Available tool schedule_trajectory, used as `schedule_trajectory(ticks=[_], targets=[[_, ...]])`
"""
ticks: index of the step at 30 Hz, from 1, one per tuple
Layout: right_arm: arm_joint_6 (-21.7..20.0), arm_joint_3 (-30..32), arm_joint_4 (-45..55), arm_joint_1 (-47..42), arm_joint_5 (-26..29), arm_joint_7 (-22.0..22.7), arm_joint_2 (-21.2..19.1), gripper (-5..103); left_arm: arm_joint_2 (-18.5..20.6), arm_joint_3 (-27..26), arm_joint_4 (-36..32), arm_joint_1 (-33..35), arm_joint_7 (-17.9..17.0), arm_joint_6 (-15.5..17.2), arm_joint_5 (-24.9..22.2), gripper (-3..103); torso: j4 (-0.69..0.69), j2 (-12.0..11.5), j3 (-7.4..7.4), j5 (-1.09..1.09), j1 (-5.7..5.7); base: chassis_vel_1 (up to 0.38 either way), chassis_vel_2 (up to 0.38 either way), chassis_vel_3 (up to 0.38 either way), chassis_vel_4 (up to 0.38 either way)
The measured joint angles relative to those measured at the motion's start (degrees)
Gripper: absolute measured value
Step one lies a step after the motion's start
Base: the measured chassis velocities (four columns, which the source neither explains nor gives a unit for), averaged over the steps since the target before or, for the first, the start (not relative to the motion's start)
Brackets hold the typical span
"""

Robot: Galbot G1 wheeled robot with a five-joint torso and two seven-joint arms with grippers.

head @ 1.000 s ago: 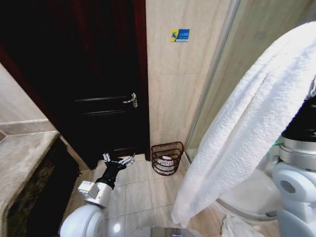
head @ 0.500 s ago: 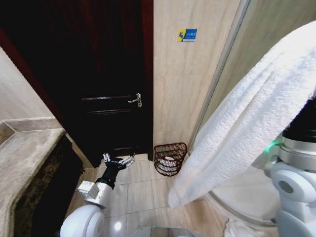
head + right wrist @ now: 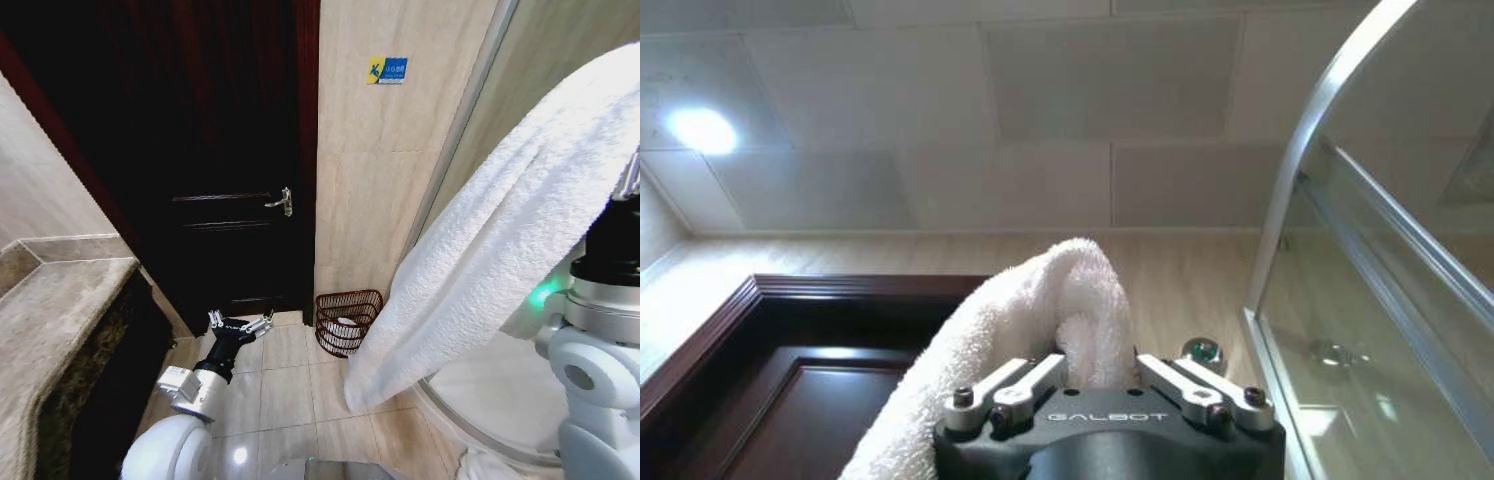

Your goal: Discard the used towel into the hamper.

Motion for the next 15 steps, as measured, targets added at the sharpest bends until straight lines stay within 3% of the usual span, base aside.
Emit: schedule_trajectory(ticks=[15], targets=[[1.8, -0.5, 0.0, 0.7, 0.0, 0.2, -0.5, 8, 0.0, 0.0, 0.0, 0.0, 0.0, 0.0, 0.0, 100, 0.0, -0.1, -0.04, 0.01, -0.04, 0.038, 0.039, -0.033, -0.032]])
